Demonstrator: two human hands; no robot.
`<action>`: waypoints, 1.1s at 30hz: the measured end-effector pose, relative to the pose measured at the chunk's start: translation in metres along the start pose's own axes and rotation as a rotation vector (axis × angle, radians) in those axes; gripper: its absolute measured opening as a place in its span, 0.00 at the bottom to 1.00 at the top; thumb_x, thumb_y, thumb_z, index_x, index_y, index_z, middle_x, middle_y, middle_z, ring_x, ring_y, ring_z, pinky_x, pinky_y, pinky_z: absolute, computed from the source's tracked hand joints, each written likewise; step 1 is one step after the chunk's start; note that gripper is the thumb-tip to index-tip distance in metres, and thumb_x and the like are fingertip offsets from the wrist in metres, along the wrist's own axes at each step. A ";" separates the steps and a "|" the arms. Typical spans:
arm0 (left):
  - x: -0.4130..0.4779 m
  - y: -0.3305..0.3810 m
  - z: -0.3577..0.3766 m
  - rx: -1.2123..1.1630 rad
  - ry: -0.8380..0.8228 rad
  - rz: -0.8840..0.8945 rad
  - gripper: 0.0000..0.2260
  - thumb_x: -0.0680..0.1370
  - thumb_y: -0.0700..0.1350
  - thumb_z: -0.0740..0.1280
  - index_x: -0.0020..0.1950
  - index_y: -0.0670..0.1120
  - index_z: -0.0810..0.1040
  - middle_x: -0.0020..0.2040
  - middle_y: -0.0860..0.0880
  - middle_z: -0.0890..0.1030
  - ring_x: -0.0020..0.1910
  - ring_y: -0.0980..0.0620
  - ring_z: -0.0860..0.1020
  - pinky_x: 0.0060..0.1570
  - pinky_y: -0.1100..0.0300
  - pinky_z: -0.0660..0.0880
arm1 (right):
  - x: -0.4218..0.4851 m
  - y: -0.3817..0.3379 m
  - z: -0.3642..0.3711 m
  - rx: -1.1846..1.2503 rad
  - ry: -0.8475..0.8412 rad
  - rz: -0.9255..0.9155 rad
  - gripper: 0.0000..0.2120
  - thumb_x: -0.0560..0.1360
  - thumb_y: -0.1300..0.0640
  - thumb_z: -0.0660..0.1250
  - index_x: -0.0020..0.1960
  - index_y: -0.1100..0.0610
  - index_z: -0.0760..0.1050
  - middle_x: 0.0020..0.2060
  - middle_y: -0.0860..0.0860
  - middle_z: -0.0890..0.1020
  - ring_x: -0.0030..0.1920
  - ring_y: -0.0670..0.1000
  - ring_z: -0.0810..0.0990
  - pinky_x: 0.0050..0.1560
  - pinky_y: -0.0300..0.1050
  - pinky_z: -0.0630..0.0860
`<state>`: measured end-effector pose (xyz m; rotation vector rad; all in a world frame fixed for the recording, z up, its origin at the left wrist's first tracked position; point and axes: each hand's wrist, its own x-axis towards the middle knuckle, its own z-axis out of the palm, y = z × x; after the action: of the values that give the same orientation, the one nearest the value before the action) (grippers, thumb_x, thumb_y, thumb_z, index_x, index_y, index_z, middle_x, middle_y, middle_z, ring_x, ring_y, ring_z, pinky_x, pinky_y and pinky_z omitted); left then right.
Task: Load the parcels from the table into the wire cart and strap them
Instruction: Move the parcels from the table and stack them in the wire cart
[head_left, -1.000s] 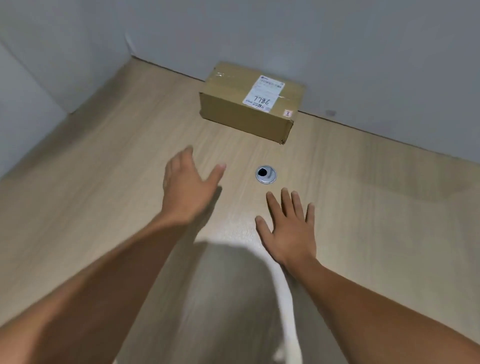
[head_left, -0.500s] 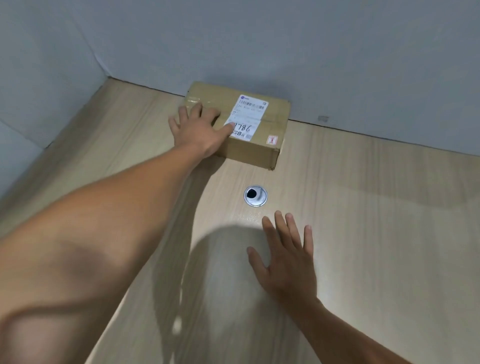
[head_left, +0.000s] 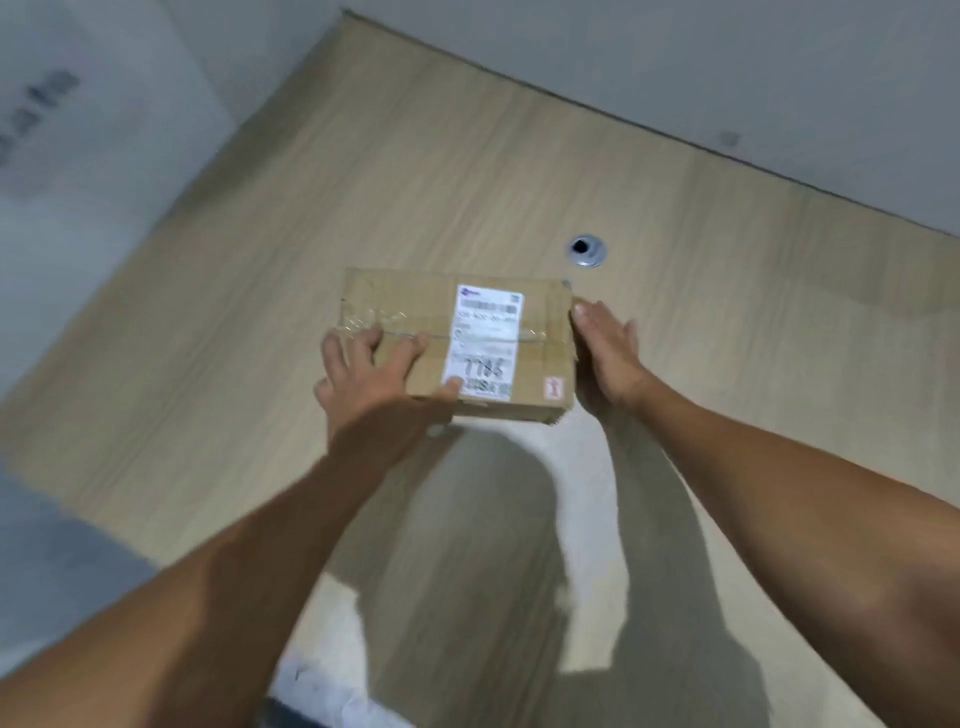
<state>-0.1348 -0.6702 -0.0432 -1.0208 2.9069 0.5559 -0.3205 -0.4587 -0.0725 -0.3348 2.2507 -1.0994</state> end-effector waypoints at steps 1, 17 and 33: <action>-0.032 -0.009 -0.001 0.002 0.015 -0.030 0.34 0.66 0.77 0.64 0.67 0.62 0.78 0.73 0.45 0.72 0.76 0.35 0.61 0.61 0.34 0.70 | -0.019 -0.013 0.014 0.190 -0.119 0.043 0.39 0.76 0.28 0.55 0.80 0.49 0.63 0.76 0.53 0.71 0.79 0.56 0.64 0.81 0.58 0.50; -0.467 -0.236 -0.076 -1.125 0.924 -1.278 0.38 0.65 0.72 0.69 0.66 0.47 0.76 0.62 0.49 0.82 0.61 0.49 0.81 0.66 0.47 0.76 | -0.305 -0.137 0.355 -0.065 -0.991 -0.357 0.46 0.68 0.44 0.78 0.79 0.35 0.58 0.66 0.45 0.80 0.63 0.49 0.83 0.60 0.52 0.82; -0.735 -0.339 -0.034 -1.359 2.261 -1.588 0.24 0.70 0.76 0.57 0.57 0.63 0.64 0.56 0.61 0.72 0.55 0.63 0.72 0.59 0.56 0.69 | -0.637 -0.213 0.684 -0.672 -1.819 -0.646 0.50 0.63 0.20 0.69 0.79 0.39 0.62 0.69 0.43 0.79 0.65 0.44 0.80 0.66 0.50 0.76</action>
<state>0.6534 -0.4835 -0.0291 1.3672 0.4692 -0.3805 0.5953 -0.7245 0.0300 -1.5745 0.6704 0.0819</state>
